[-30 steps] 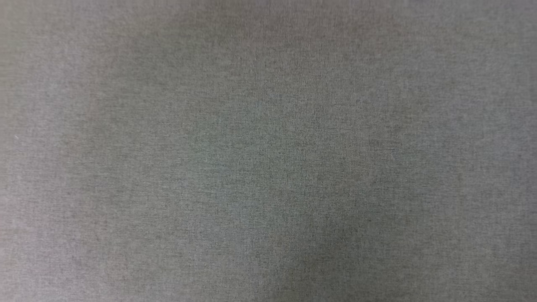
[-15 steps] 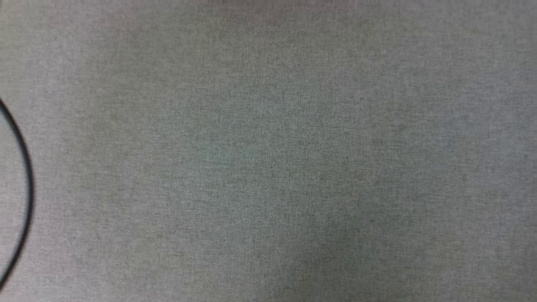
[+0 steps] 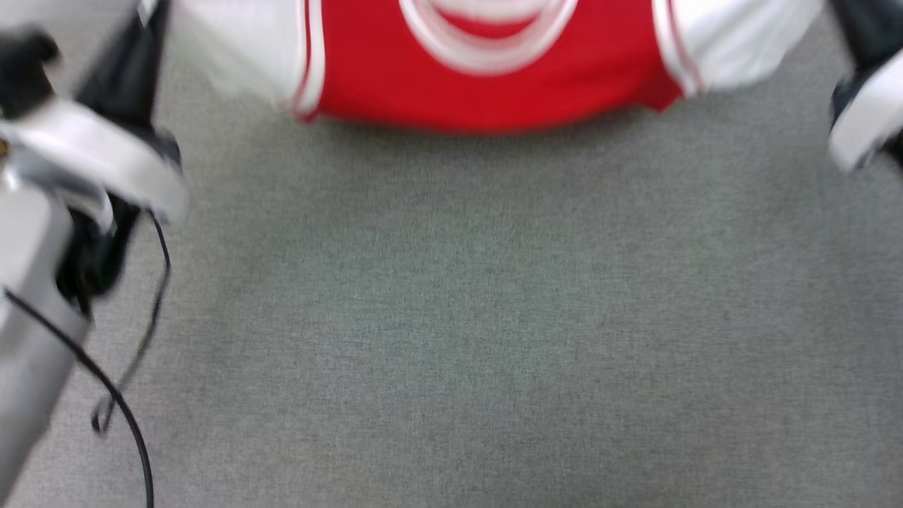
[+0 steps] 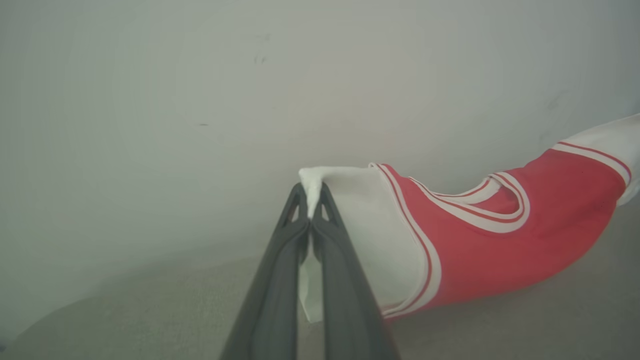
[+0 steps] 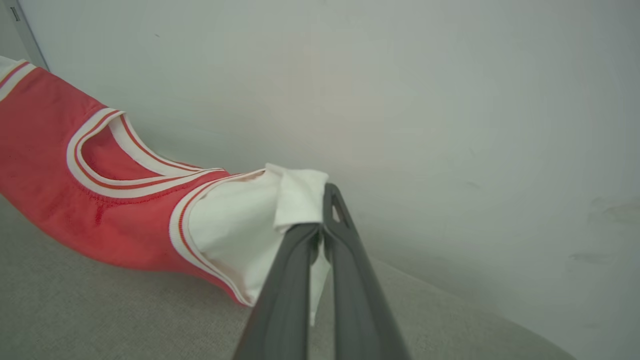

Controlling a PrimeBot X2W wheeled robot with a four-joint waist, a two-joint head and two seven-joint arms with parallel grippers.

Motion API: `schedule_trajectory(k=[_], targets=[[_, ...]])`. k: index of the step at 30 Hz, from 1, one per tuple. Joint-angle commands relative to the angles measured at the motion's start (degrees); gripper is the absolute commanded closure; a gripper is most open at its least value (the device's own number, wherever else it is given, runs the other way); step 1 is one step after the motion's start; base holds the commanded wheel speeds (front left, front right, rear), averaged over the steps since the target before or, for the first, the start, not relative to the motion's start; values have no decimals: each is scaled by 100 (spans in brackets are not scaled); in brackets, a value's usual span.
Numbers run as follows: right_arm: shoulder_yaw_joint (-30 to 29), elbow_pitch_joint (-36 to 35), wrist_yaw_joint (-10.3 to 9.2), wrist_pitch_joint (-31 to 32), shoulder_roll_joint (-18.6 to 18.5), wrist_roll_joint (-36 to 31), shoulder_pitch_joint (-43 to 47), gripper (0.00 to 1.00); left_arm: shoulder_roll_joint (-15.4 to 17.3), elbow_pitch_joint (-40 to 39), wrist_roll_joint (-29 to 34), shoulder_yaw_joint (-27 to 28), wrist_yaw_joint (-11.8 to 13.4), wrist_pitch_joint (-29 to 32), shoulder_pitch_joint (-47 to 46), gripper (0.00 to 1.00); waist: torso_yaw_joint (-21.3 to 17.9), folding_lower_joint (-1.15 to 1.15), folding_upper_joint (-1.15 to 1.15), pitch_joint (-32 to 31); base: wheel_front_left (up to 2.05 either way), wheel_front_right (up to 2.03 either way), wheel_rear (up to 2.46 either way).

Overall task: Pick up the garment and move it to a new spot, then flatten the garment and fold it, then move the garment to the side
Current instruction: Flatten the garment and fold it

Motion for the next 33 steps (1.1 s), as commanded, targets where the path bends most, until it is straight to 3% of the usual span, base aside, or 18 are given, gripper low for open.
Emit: schedule_trajectory(k=[1,12,19,33], targets=[[34,-134,-9,-61,-71,75,368,100,55,-160,-81,-7,85,-38,393,100,-54,0,0,-281,0,0,0],[-191,-1046,-9,40,-269,253,3162,100,357,-1462,-766,167,889,-115,3655,100,-195,0,0,-1062,0,0,0],[-566,-1151,-9,173,-29,-41,4563,100,323,-1507,-1059,260,987,-125,4935,100,-272,0,0,-1362,0,0,0],[-1612,-1120,-10,264,376,-383,6496,100,143,-1182,-1198,845,954,-129,6312,100,-314,0,0,-1796,0,0,0]])
